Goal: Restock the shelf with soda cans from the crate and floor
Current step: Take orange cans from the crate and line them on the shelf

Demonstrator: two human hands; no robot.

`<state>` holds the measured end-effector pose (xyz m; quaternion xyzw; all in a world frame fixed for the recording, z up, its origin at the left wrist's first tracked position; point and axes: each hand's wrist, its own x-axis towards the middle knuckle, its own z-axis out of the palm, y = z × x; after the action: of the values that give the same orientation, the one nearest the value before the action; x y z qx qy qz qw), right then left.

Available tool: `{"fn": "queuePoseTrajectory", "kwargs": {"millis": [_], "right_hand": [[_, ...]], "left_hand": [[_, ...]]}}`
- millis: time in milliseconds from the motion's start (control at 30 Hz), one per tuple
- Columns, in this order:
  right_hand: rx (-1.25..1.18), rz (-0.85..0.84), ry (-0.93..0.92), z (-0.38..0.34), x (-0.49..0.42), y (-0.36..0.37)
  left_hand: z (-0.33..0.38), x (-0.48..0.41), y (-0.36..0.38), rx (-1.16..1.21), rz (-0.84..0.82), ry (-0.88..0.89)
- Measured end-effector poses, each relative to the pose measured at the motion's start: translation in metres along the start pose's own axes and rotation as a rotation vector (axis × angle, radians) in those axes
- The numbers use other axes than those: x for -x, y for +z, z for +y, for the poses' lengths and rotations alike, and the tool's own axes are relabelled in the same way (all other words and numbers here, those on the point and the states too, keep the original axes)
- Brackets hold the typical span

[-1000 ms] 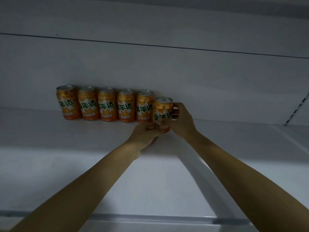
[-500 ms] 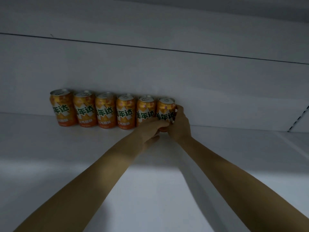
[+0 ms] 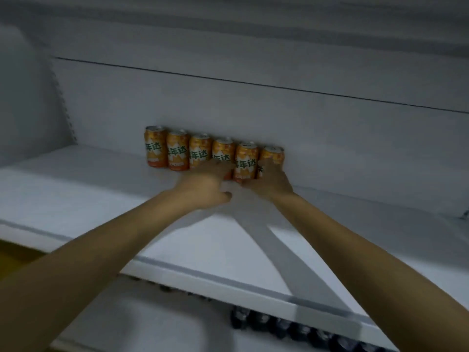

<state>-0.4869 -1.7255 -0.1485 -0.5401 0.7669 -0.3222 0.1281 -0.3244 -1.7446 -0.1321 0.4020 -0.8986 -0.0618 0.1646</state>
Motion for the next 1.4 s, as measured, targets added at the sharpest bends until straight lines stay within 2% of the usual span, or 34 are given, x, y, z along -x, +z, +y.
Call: {"fn": "queuePoseTrajectory", "kwargs": {"millis": [67, 133, 367, 500, 667, 833, 1000, 1200, 1300, 1400], "right_hand": [[0.088, -0.118, -0.139, -0.033, 0.028, -0.006], [0.119, -0.206, -0.255, -0.055, 0.055, -0.004], [0.164, -0.484, -0.550, -0.105, 0.177, 0.045], [0.228, -0.632, -0.680, -0.105, 0.244, 0.089], [0.483, -0.769, -0.778, -0.055, 0.334, 0.155], [0.646, -1.015, -0.702, 0.023, 0.415, 0.217], [0.687, -1.172, -0.646, 0.045, 0.469, 0.261], [0.588, -1.301, -0.471, 0.007, 0.507, 0.337], [0.516, -1.331, -0.293, -0.015, 0.531, 0.394], [0.409, -1.344, -0.034, -0.030, 0.559, 0.450]], "left_hand": [[-0.010, 0.036, -0.021, -0.262, 0.011, -0.042], [-0.017, 0.076, -0.042, -0.429, -0.020, -0.133], [-0.028, 0.242, -0.065, -0.631, -0.118, -0.474], [-0.034, 0.334, -0.046, -0.585, -0.224, -0.656], [-0.029, 0.461, 0.039, -0.375, -0.341, -0.933], [-0.009, 0.567, 0.127, -0.216, -0.474, -1.104], [-0.020, 0.633, 0.161, -0.049, -0.563, -1.200], [-0.098, 0.681, 0.159, -0.002, -0.670, -1.099], [-0.161, 0.710, 0.160, 0.084, -0.742, -0.996], [-0.218, 0.741, 0.172, 0.211, -0.782, -0.956]]}}
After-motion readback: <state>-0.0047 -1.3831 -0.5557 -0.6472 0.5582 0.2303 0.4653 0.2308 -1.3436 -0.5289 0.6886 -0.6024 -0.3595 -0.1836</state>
